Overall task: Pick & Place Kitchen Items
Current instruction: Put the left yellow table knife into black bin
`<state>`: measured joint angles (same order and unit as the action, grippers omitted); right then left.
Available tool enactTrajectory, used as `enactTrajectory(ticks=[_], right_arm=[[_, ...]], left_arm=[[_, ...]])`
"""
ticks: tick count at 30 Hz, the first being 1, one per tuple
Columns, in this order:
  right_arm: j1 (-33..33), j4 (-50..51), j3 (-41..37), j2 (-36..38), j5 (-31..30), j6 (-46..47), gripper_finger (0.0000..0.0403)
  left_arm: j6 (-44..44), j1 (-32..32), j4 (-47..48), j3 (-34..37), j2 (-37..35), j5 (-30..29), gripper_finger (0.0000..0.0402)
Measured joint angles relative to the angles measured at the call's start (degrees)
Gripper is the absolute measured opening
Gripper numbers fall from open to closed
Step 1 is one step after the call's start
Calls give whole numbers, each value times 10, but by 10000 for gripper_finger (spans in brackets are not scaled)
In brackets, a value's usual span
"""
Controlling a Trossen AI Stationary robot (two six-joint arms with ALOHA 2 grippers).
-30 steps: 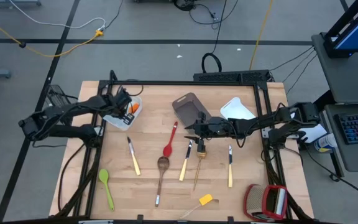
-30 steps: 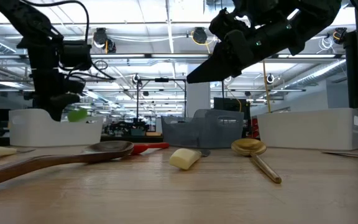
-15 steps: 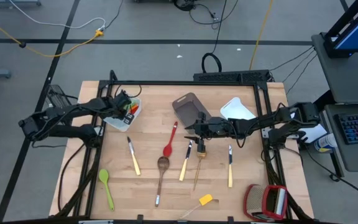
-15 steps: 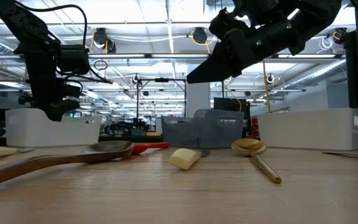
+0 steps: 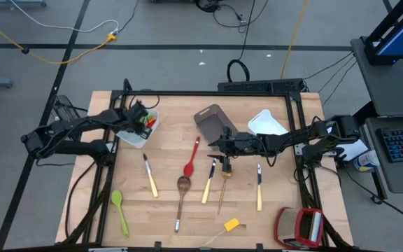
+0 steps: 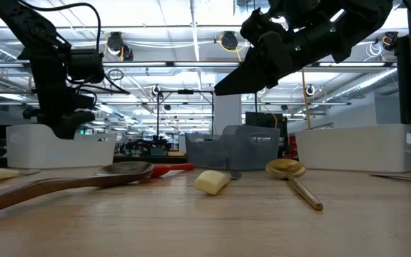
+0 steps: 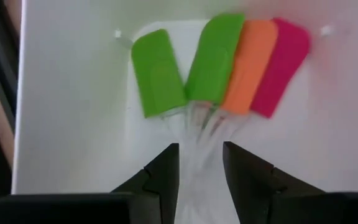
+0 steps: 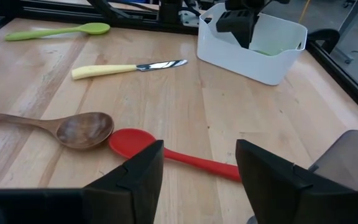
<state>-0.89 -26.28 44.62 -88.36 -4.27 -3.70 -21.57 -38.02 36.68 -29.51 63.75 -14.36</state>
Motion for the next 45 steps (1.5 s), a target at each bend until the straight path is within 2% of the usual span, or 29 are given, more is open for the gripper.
enactTrajectory(ticks=[6,11,20,26,31,35,45], right_arm=[[0,0,0,0,-1,-1,230],[0,0,0,0,-1,-1,232],[0,0,0,0,-2,0,230],[0,0,0,0,-2,0,228],[0,0,0,0,-2,0,225],[0,0,0,0,-2,0,224],[0,0,0,0,-2,-2,222]], left_arm=[[-10,2,7,-38,0,46,129],[-33,13,4,-67,0,74,129],[-33,71,-56,-75,0,75,129],[-47,121,-80,-75,0,109,129],[-122,167,-83,-75,0,134,129],[-163,211,-87,-75,0,177,129],[-274,329,-105,-75,0,168,129]])
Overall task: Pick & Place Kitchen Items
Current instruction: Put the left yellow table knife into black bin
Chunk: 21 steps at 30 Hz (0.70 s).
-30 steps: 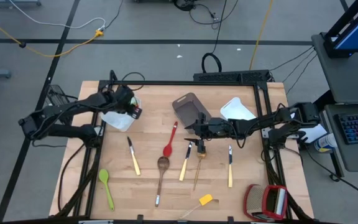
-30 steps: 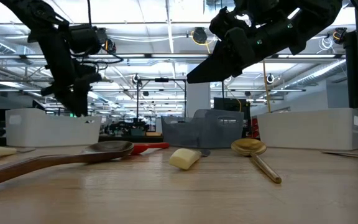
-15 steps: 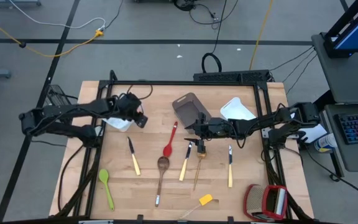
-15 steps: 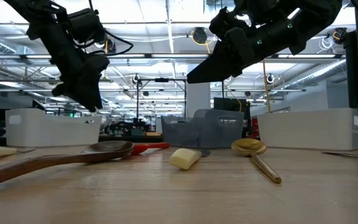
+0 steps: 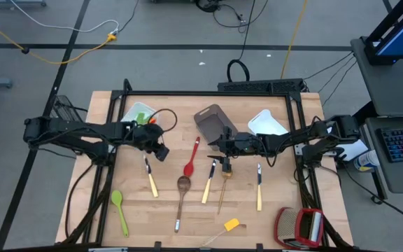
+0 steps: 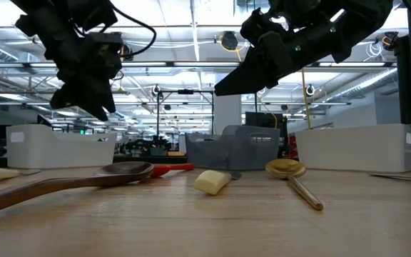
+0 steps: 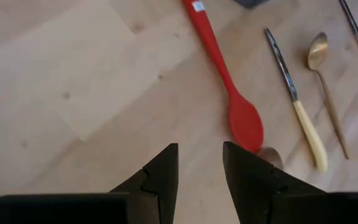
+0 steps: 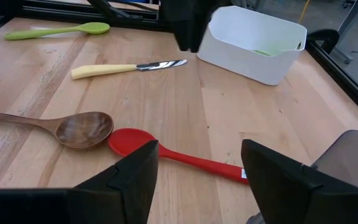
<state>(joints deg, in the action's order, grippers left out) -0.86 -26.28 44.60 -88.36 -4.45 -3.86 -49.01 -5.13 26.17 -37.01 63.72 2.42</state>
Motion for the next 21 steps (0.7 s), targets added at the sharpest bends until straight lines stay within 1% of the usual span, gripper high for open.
enactTrajectory(ticks=[4,11,15,21], right_arm=[[0,0,0,0,0,0,223],[0,13,0,0,0,0,224],[0,25,0,0,0,0,224],[0,30,0,0,0,-20,224]], left_arm=[[-54,42,48,-31,0,-10,129],[-132,135,153,-113,0,-88,129],[-214,176,198,-121,0,-125,129],[-350,225,270,-121,9,-129,129]])
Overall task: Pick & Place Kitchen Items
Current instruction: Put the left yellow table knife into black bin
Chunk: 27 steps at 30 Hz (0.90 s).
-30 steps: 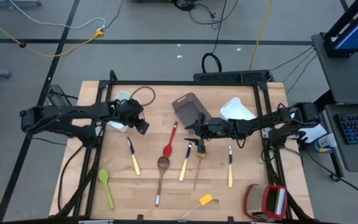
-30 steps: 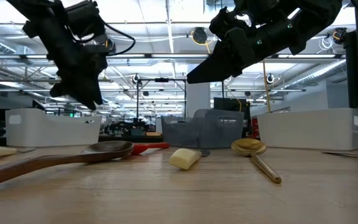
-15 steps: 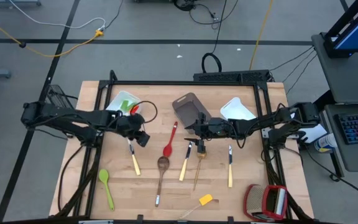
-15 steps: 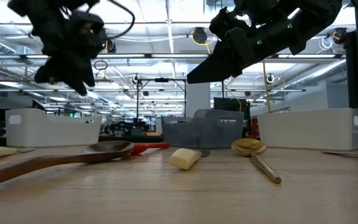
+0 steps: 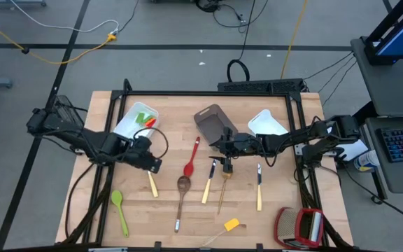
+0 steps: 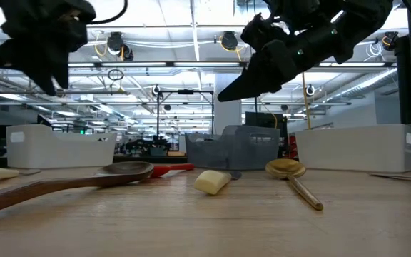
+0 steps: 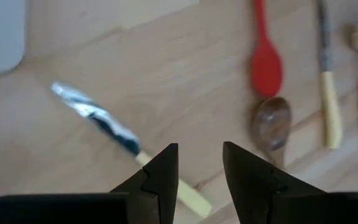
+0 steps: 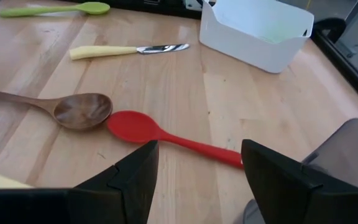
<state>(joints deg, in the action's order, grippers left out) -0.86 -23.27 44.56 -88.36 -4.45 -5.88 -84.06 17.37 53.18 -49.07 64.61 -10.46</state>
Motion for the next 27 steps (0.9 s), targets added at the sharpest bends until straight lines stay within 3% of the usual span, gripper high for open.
enactTrajectory(ticks=[8,14,21,27], right_arm=[[0,0,0,0,0,-19,224],[0,-1,0,0,0,-42,224],[0,0,0,0,0,-42,224],[-13,-17,0,0,46,64,224]], left_arm=[[-136,48,21,0,33,5,129],[-197,57,23,0,68,64,129],[-194,68,-7,0,100,90,129],[-201,86,-40,0,110,85,129]])
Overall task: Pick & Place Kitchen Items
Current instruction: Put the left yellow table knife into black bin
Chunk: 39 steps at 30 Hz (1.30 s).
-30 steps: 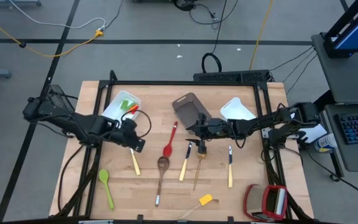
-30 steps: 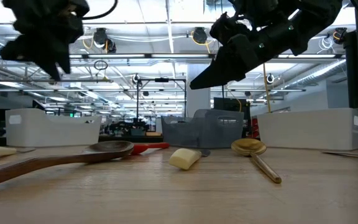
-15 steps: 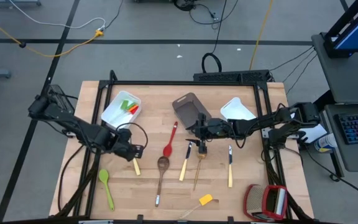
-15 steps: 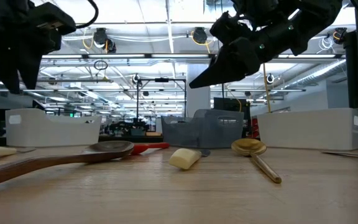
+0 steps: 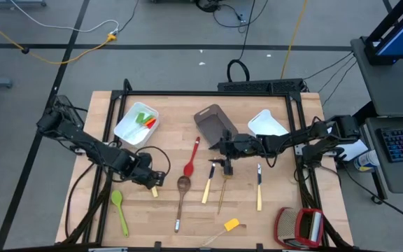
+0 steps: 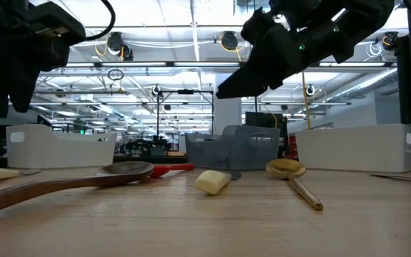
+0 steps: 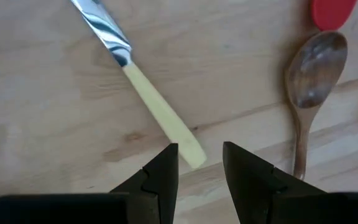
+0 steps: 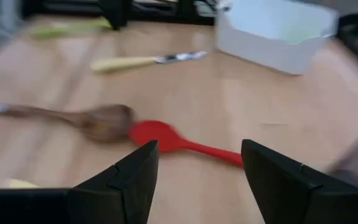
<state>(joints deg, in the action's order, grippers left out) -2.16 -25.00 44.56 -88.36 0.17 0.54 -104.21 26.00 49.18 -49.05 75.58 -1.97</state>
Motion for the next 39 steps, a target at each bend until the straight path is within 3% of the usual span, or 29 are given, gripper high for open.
enactTrajectory(ticks=[10,39], right_arm=[[-9,-50,0,0,-33,-22,224],[-6,-52,0,0,-31,-18,224]], left_arm=[[-18,5,1,0,0,-11,129],[-19,5,2,0,0,-11,129]])
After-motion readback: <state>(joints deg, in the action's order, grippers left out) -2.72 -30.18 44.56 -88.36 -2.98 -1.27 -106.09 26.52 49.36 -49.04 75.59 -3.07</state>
